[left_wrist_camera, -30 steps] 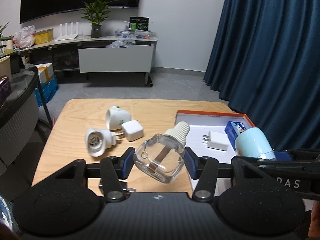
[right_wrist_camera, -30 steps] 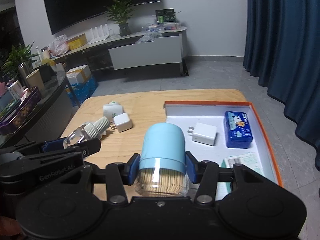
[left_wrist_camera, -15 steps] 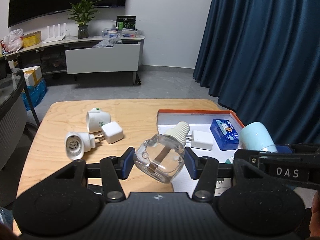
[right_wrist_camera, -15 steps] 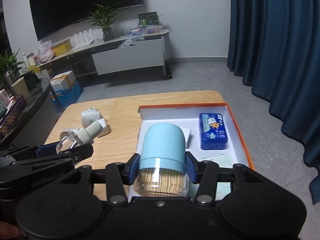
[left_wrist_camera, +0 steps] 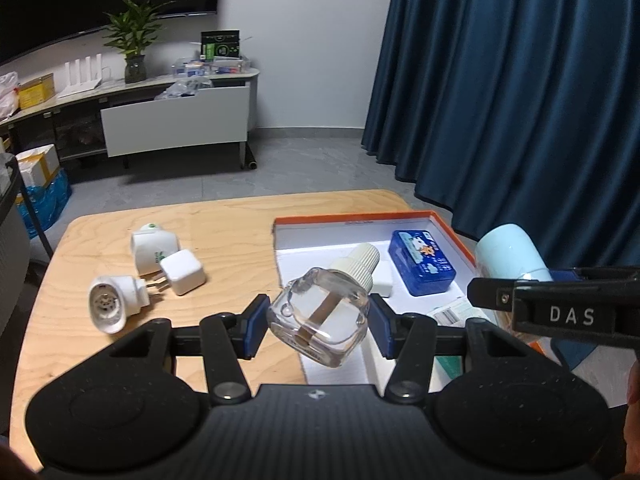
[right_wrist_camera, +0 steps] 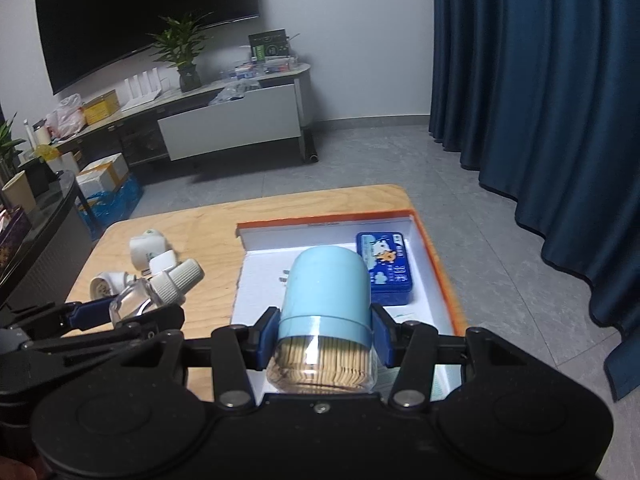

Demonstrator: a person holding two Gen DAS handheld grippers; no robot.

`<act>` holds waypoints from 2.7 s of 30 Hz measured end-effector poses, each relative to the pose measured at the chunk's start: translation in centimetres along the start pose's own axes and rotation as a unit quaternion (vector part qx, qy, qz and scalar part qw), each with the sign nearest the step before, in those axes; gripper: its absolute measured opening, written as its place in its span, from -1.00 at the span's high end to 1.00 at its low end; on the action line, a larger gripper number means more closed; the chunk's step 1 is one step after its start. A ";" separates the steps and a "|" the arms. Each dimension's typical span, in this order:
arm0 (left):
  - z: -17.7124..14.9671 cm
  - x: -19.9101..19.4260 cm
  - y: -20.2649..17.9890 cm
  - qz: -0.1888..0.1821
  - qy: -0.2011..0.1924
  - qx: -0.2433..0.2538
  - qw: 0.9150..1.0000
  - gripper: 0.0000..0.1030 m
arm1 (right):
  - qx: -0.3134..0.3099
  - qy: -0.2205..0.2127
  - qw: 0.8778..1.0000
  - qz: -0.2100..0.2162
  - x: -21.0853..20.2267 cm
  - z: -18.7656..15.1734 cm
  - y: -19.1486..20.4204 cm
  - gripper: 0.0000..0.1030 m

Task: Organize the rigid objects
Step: 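Carry glass bottle with left tool while right tool carries toothpick jar to box, then lower glass bottle into box and open left tool while right tool releases jar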

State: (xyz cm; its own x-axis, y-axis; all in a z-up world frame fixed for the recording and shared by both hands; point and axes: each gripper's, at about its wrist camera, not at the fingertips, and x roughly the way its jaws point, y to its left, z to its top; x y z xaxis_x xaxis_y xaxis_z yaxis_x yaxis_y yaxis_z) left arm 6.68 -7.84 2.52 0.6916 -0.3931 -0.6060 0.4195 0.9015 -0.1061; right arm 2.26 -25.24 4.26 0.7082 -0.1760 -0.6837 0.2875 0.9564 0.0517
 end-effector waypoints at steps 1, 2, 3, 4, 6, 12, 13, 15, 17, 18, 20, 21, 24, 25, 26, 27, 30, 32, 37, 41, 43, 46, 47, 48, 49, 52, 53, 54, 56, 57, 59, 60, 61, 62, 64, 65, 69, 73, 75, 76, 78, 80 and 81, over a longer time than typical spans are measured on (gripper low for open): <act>0.0 0.1 -0.2 -0.002 0.000 0.002 1.000 -0.03 | 0.002 0.000 1.000 -0.001 0.0 0.0 -0.2 -0.14; 0.0 0.2 -0.3 -0.004 0.001 0.004 1.000 -0.03 | 0.004 0.000 1.000 -0.002 0.1 0.1 -0.4 -0.14; 0.1 0.3 -0.5 -0.006 0.002 0.006 1.000 -0.03 | 0.006 -0.001 1.000 -0.003 0.1 0.1 -0.7 -0.14; 0.1 0.4 -0.7 -0.007 0.002 0.008 1.000 -0.03 | 0.007 -0.001 1.000 -0.004 0.1 0.1 -0.9 -0.14; 0.2 0.6 -1.2 -0.011 0.002 0.012 1.000 -0.03 | 0.010 -0.002 1.000 -0.006 0.1 0.2 -1.3 -0.14; 0.4 1.2 -2.1 -0.019 0.006 0.020 1.000 -0.03 | 0.020 -0.004 1.000 -0.009 0.4 0.7 -2.5 -0.14; 0.4 1.3 -2.2 -0.020 0.007 0.022 1.000 -0.03 | 0.021 -0.003 1.000 -0.010 0.5 0.8 -2.7 -0.14; 0.4 1.6 -2.5 -0.022 0.008 0.024 0.999 -0.03 | 0.023 -0.002 1.000 -0.011 0.7 0.9 -3.0 -0.14; 0.5 1.8 -2.8 -0.024 0.009 0.026 0.999 -0.03 | 0.026 -0.001 1.000 -0.011 0.9 1.0 -3.4 -0.14; 0.5 1.9 -2.9 -0.024 0.010 0.027 0.999 -0.03 | 0.027 0.000 1.000 -0.011 1.1 1.0 -3.5 -0.14; 0.5 2.2 -3.0 -0.025 0.012 0.027 0.999 -0.03 | 0.031 0.000 0.999 -0.012 1.2 1.1 -3.9 -0.14; 0.6 2.3 -3.1 -0.026 0.012 0.028 0.999 -0.03 | 0.032 0.001 0.999 -0.011 1.3 1.1 -4.1 -0.14; 0.6 2.7 -3.3 -0.027 0.014 0.029 0.999 -0.03 | 0.037 0.003 0.999 -0.008 1.8 1.3 -4.5 -0.14; 0.6 2.9 -3.4 -0.027 0.015 0.029 0.999 -0.03 | 0.038 0.004 0.999 -0.008 2.0 1.4 -4.6 -0.14; 0.6 3.0 -3.4 -0.028 0.017 0.030 0.999 -0.04 | 0.038 0.005 0.999 -0.009 2.1 1.5 -4.7 -0.14; 0.6 3.2 -3.5 -0.029 0.018 0.030 0.999 -0.03 | 0.038 0.006 0.999 -0.009 2.3 1.5 -4.8 -0.14; 0.7 3.6 -3.7 -0.030 0.021 0.030 0.999 -0.03 | 0.037 0.007 0.999 -0.007 2.8 1.8 -5.0 -0.14; 0.8 3.9 -3.9 -0.031 0.023 0.031 0.999 -0.04 | 0.037 0.009 0.999 -0.008 3.1 1.9 -5.1 -0.14; 0.9 4.6 -4.3 -0.032 0.026 0.031 0.999 -0.04 | 0.034 0.012 0.999 -0.009 3.9 2.2 -5.4 -0.14; 1.0 5.1 -4.6 -0.032 0.029 0.033 0.999 -0.04 | 0.030 0.015 0.999 -0.010 4.6 2.5 -5.4 -0.14; 1.1 5.3 -4.6 -0.033 0.030 0.032 0.999 -0.04 | 0.028 0.018 0.999 -0.009 4.9 2.6 -5.4 -0.14; 1.2 5.5 -4.7 -0.032 0.032 0.031 0.998 -0.04 | 0.026 0.020 0.999 -0.009 5.4 2.7 -5.3 -0.14; 1.2 5.6 -4.7 -0.032 0.033 0.031 0.998 -0.04 | 0.025 0.021 0.999 -0.009 5.5 2.8 -5.3 -0.15; 1.2 5.7 -4.7 -0.032 0.033 0.031 0.998 -0.04 | 0.024 0.022 0.999 -0.009 5.8 2.9 -5.3 -0.15; 1.2 5.8 -4.7 -0.032 0.034 0.031 0.998 -0.04 | 0.024 0.022 0.999 -0.008 5.9 2.9 -5.3 -0.15; 1.2 6.2 -4.8 -0.032 0.037 0.029 0.998 -0.04 | 0.022 0.024 0.999 -0.009 6.4 3.2 -5.2 -0.15; 1.3 6.4 -4.8 -0.032 0.038 0.028 0.998 -0.04 | 0.022 0.024 0.999 -0.008 6.6 3.3 -5.2 -0.15; 1.3 6.5 -4.8 -0.032 0.040 0.028 0.998 -0.04 | 0.021 0.024 0.999 -0.007 6.8 3.3 -5.2 -0.15; 1.3 6.8 -4.9 -0.030 0.042 0.027 0.998 -0.04 | 0.019 0.026 0.999 -0.006 7.4 3.4 -5.3 -0.15; 1.3 7.0 -4.9 -0.032 0.044 0.027 0.998 -0.04 | 0.018 0.027 0.999 -0.003 7.6 3.5 -5.3 -0.15; 1.3 7.2 -5.0 -0.031 0.045 0.027 0.998 -0.04 | 0.020 0.023 1.000 -0.003 7.8 3.6 -5.5 -0.15; 1.3 7.4 -5.0 -0.031 0.047 0.028 0.998 -0.04 | 0.024 0.018 1.000 -0.005 7.7 3.7 -5.7 -0.21; 1.3 7.6 -5.0 -0.032 0.048 0.026 0.998 -0.04 | 0.030 0.013 0.999 -0.004 7.5 3.7 -6.0 -0.30; 1.3 7.7 -5.0 -0.033 0.049 0.025 0.998 -0.04 | 0.035 0.007 0.999 -0.001 7.3 3.7 -6.2 -0.30; 1.3 8.1 -5.1 -0.033 0.052 0.024 0.998 -0.04 | 0.040 0.000 0.999 -0.005 6.8 3.9 -6.7 -0.30; 1.3 8.3 -5.1 -0.035 0.054 0.023 0.998 -0.04 | 0.042 -0.004 0.999 -0.009 6.5 3.9 -6.8 -0.30; 1.4 9.2 -5.4 -0.055 0.059 0.014 0.997 -0.05 | 0.047 -0.014 0.999 -0.010 5.7 3.9 -7.2 -0.30; 1.3 9.4 -5.4 -0.063 0.060 0.008 0.996 -0.24 | 0.045 -0.019 0.999 -0.005 5.1 3.9 -7.2 -0.30; 1.4 9.0 -5.2 -0.062 0.053 0.004 0.997 -0.25 | 0.042 -0.023 0.999 -0.003 4.8 3.9 -7.0 -0.30; 1.5 8.9 -5.1 -0.060 0.052 0.003 0.997 -0.25 | 0.041 -0.023 0.999 -0.001 4.7 3.9 -6.8 -0.30; 1.7 8.5 -4.7 -0.057 0.049 -0.002 0.997 -0.26 | 0.039 -0.026 0.999 0.000 4.5 3.9 -6.5 -0.30; 1.8 8.1 -4.2 -0.051 0.048 -0.007 0.998 -0.31 | 0.037 -0.027 0.999 0.000 4.3 3.8 -6.1 -0.31; 1.8 7.8 -4.0 -0.046 0.047 -0.010 0.998 -0.33 | 0.037 -0.027 0.999 0.002 4.2 3.8 -6.0 -0.36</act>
State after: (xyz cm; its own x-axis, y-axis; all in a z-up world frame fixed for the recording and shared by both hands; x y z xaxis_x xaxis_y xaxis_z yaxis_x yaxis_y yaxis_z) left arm 11.48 -14.81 -0.32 0.5921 -0.4568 -0.6638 0.4664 0.8661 -0.1799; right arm 5.94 -32.63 3.81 0.7425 -0.1871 -0.6432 0.3311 0.9372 0.1097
